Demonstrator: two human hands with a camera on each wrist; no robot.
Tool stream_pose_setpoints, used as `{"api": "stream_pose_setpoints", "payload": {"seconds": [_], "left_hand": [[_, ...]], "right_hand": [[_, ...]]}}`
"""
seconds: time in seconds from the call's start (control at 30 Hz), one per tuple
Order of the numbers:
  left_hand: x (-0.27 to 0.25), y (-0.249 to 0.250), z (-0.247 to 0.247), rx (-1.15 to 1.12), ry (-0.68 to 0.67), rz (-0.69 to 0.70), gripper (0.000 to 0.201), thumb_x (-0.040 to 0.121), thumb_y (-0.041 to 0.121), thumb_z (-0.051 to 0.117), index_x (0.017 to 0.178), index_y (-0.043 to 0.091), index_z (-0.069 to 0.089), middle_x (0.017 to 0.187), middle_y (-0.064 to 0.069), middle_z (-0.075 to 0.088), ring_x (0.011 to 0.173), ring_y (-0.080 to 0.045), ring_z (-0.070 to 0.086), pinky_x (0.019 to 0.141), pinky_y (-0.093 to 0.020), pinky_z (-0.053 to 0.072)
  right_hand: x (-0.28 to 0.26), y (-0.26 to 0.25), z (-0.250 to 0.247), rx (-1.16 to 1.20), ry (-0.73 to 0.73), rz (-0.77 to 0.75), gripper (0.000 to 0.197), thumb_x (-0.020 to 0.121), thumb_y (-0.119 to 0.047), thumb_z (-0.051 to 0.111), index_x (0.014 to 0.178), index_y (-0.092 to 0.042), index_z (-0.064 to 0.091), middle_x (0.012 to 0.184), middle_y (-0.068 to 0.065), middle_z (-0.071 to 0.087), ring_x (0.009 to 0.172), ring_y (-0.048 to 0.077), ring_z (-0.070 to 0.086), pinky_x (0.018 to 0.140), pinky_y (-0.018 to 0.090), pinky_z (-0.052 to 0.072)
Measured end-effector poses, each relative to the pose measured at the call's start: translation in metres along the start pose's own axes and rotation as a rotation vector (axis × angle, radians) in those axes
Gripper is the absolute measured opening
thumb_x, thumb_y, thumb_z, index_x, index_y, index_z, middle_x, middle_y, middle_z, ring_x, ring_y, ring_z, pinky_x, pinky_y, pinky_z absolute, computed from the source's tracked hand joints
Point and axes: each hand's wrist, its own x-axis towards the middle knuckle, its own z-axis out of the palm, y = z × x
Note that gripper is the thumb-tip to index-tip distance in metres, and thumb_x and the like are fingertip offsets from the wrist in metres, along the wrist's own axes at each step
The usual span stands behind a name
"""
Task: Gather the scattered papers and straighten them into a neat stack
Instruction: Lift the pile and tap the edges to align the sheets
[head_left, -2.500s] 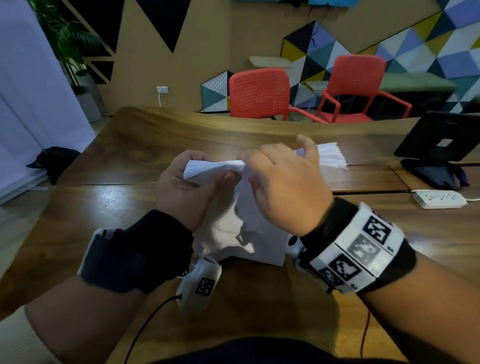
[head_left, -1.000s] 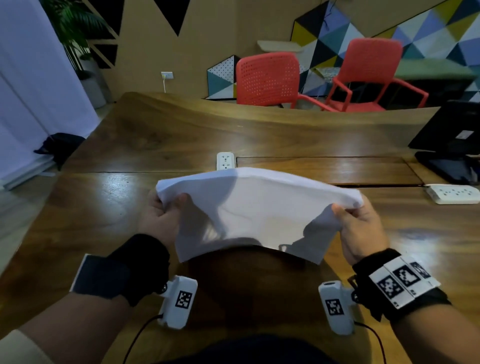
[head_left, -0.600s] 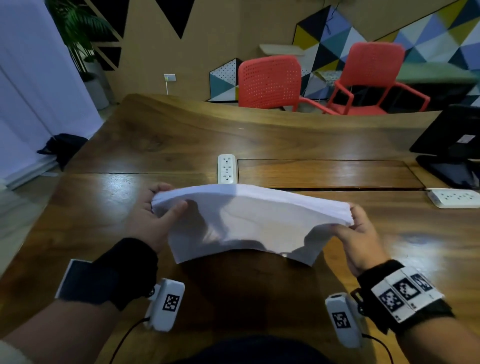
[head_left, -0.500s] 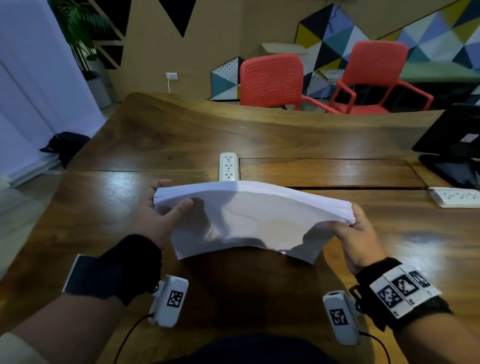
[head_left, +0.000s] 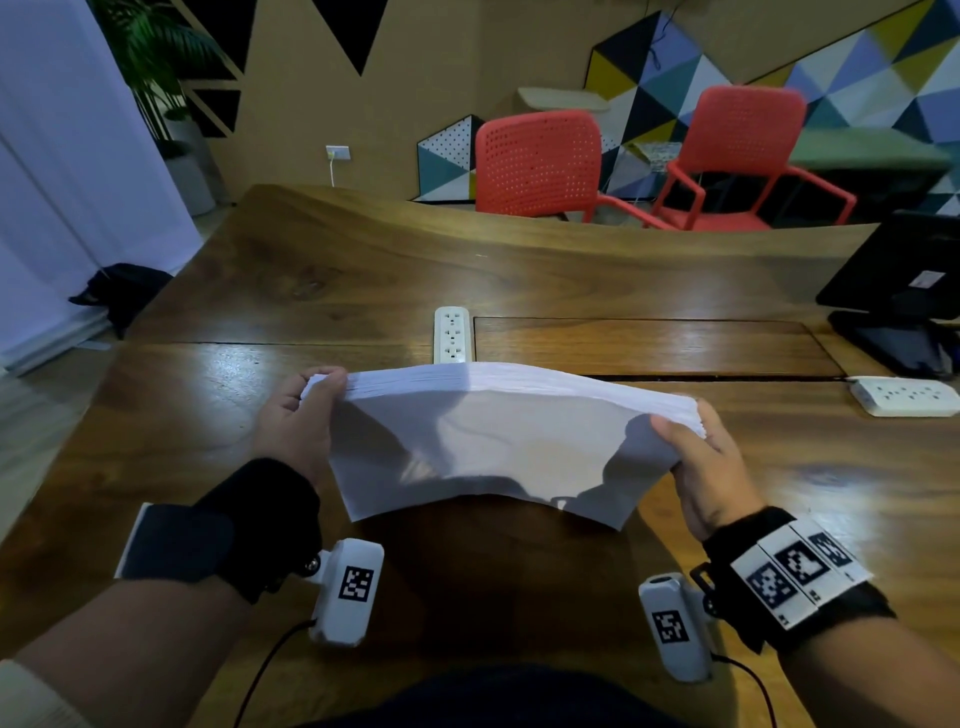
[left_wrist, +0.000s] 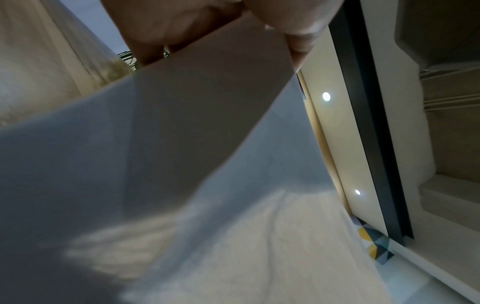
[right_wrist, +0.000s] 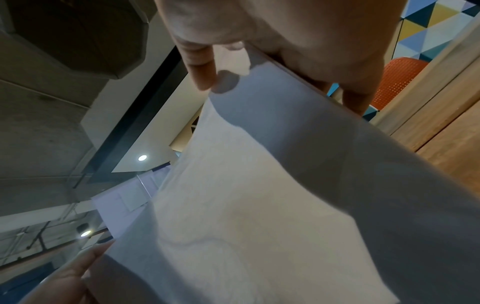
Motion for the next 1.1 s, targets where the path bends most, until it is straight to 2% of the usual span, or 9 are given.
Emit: {"api": "stream_pose_setpoints", "payload": {"seconds": [0.07,0.17,0.23,0.37,0.53,0.73,0.9,1.0,1.1], "left_hand": [[0.002,-0.002,0.000,-0.020,0.015,-0.002,0.016,0.078,0.027,0.063,0.064,0.021,0.059,0.043,0.013,0.059,0.047,0.000,0.053,0.045,-0.012,0.042],[0.004,-0.005,-0.002,0.051,-0.006,0.006,0.020,0.075,0.035,0.061,0.063,0.019,0.060,0.047,0.008,0.058,0.048,-0.002,0.053,0.048,-0.016,0.042],[0.005,-0.005,-0.004,0.077,-0.021,-0.001,0.023,0.068,0.040,0.056,0.062,0.018,0.060,0.054,0.002,0.055,0.053,-0.007,0.051,0.050,-0.019,0.042],[0.005,-0.003,-0.003,0.077,-0.038,0.003,0.021,0.068,0.038,0.055,0.061,0.018,0.059,0.052,0.004,0.054,0.043,0.002,0.049,0.041,-0.009,0.038],[0.005,-0.002,-0.002,0.095,-0.023,0.003,0.021,0.066,0.039,0.054,0.062,0.019,0.058,0.061,-0.001,0.049,0.057,-0.010,0.046,0.044,-0.013,0.038],[0.005,-0.004,-0.003,0.083,-0.032,-0.001,0.022,0.067,0.039,0.053,0.059,0.018,0.059,0.057,0.001,0.051,0.051,-0.005,0.049,0.052,-0.023,0.038],[0.002,-0.004,-0.006,-0.022,-0.127,0.020,0.034,0.065,0.055,0.058,0.059,0.023,0.067,0.046,0.012,0.064,0.045,0.003,0.057,0.046,-0.011,0.044],[-0.004,-0.005,-0.008,0.010,-0.199,0.112,0.077,0.032,0.084,0.064,0.077,0.022,0.061,0.054,0.018,0.068,0.053,0.006,0.061,0.051,-0.009,0.047],[-0.007,-0.008,-0.006,-0.038,-0.214,0.108,0.082,0.017,0.081,0.070,0.075,0.023,0.061,0.054,0.018,0.069,0.053,0.005,0.063,0.051,-0.010,0.049]], "right_hand": [[0.000,-0.002,0.001,0.025,-0.014,0.031,0.130,0.032,-0.069,0.079,0.138,-0.008,0.036,0.138,0.018,0.047,0.127,0.024,0.047,0.108,0.046,0.034],[-0.002,-0.009,0.007,0.017,-0.035,-0.001,0.081,0.042,-0.074,0.069,0.100,-0.019,0.056,0.105,0.009,0.060,0.098,0.017,0.060,0.092,0.038,0.042],[-0.002,-0.009,0.009,0.003,-0.008,0.007,0.087,0.031,-0.084,0.064,0.095,-0.025,0.055,0.115,0.014,0.058,0.111,0.025,0.053,0.101,0.044,0.039],[0.001,-0.007,0.011,-0.051,0.045,0.024,0.113,0.039,-0.085,0.061,0.127,-0.016,0.048,0.141,0.018,0.044,0.133,0.032,0.039,0.111,0.054,0.028],[0.002,-0.011,0.012,-0.074,0.065,0.009,0.044,0.077,-0.061,0.048,0.102,-0.026,0.055,0.131,0.016,0.050,0.129,0.031,0.041,0.111,0.052,0.029],[0.002,-0.008,0.007,0.102,0.133,0.127,0.145,0.020,-0.088,0.062,0.139,-0.009,0.039,0.136,0.014,0.052,0.128,0.025,0.047,0.113,0.045,0.029],[0.005,-0.003,0.006,0.106,0.180,0.174,0.150,0.022,-0.094,0.056,0.144,-0.010,0.033,0.145,0.014,0.043,0.134,0.025,0.040,0.115,0.046,0.025],[0.009,0.000,0.007,0.116,0.220,0.214,0.153,0.020,-0.094,0.055,0.146,-0.012,0.028,0.152,0.011,0.034,0.140,0.024,0.031,0.117,0.047,0.021],[0.005,-0.009,0.014,0.093,0.185,0.206,0.138,0.034,-0.093,0.054,0.144,-0.011,0.033,0.145,0.013,0.044,0.134,0.025,0.040,0.115,0.046,0.027]]}}
